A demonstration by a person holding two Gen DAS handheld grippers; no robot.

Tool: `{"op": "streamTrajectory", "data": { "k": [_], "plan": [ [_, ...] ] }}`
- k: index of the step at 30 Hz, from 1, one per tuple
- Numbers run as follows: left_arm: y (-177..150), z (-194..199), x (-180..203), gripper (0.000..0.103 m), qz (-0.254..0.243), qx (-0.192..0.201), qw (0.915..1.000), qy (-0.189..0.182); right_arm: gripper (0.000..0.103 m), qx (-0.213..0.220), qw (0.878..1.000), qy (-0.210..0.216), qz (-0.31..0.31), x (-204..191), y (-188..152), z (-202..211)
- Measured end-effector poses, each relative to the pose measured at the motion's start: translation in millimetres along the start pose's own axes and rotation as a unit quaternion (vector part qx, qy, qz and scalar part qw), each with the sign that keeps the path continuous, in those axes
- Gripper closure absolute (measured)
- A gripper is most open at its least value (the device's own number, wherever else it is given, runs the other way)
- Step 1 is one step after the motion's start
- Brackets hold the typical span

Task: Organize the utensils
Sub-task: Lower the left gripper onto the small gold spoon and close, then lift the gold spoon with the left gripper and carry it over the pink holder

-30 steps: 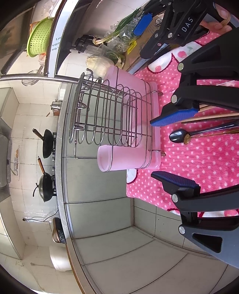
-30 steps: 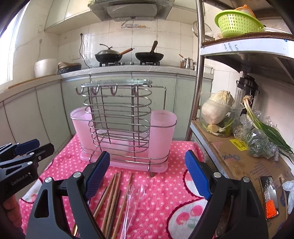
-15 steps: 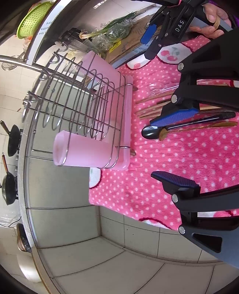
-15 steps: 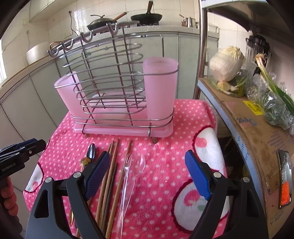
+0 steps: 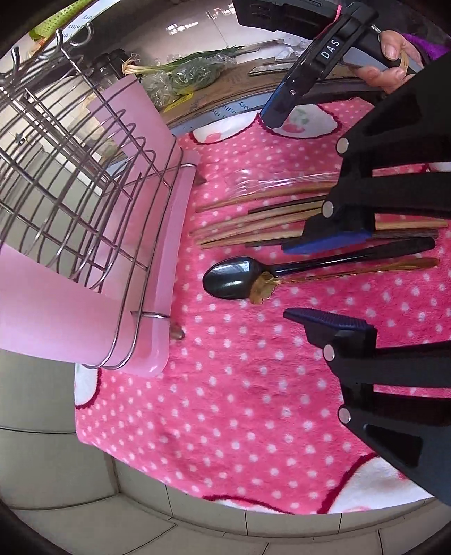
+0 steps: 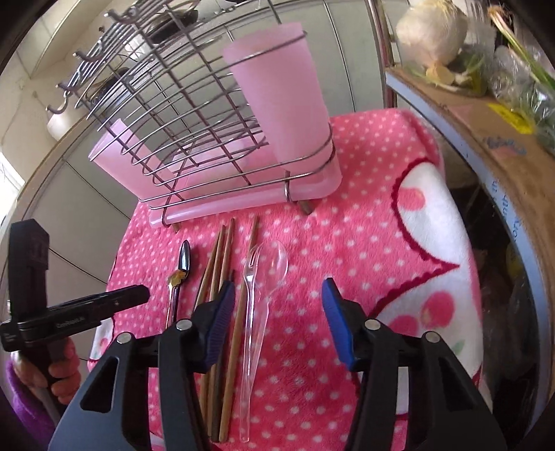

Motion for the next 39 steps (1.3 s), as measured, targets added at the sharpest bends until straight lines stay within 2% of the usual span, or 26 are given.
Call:
{"op": "streamTrajectory", "data": {
  "k": [3,6,11,13,18,26,28,32,39],
  "plan": [
    [3.7,-16.2,-1.5,0.085,0.007,-0.022,0.9997,-0.01,0.051,-0.002,1.0,0.005,-0.012,5.8,1.0,0.6],
    [7.0,-28.8,-2.2,0.085,0.016,-0.038,0.999,-0.02,0.051,-0.003,1.0,0.003,-0.016,9.2,2.0,-1.5],
    [8.1,-39.5,0.2,0.089,0.008,-0.037,0.999,-0.025,0.051,-0.007,1.0,0.0,-0.017,9.7,3.1,-5.6],
    [8.8,-40.4,1.1,0.099,0.005,-0.036,0.9988,-0.032,0.051,-0.009,1.0,0.0,-0.017,9.6,4.0,-6.7],
    [7.8,-36.3,-8.8,0.098,0.0,-0.038,0.9989,-0.029,0.051,-0.011,1.0,-0.003,-0.018,10.0,5.3,-9.3],
    [9.7,-35.8,-0.5,0.095,-0.024,-0.042,0.9988,-0.007,0.051,-0.016,1.0,-0.004,-0.017,9.4,3.6,-11.9],
    [9.6,-35.7,-0.8,0.1,-0.018,-0.044,0.9987,-0.018,0.051,-0.016,1.0,0.001,-0.021,11.3,3.4,-11.3],
    [6.5,-34.0,-7.2,0.101,-0.006,-0.036,0.9988,-0.034,0.051,-0.015,1.0,0.001,-0.026,14.8,2.9,-9.4],
    [4.6,-12.3,-30.3,0.103,0.006,-0.012,0.9997,-0.02,0.051,-0.015,1.0,0.002,-0.025,13.4,2.7,-8.6]
  ]
}}
Point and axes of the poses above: each gripper's, at about its wrist camera, not at the fingertips, and z roughly against the way its jaws point, x to its right, y to its top, the point moved 1 cm from there along -z, roughly the way its jaws point, and after that the axes turned 9 degrees about y, right-handed, at the moved point
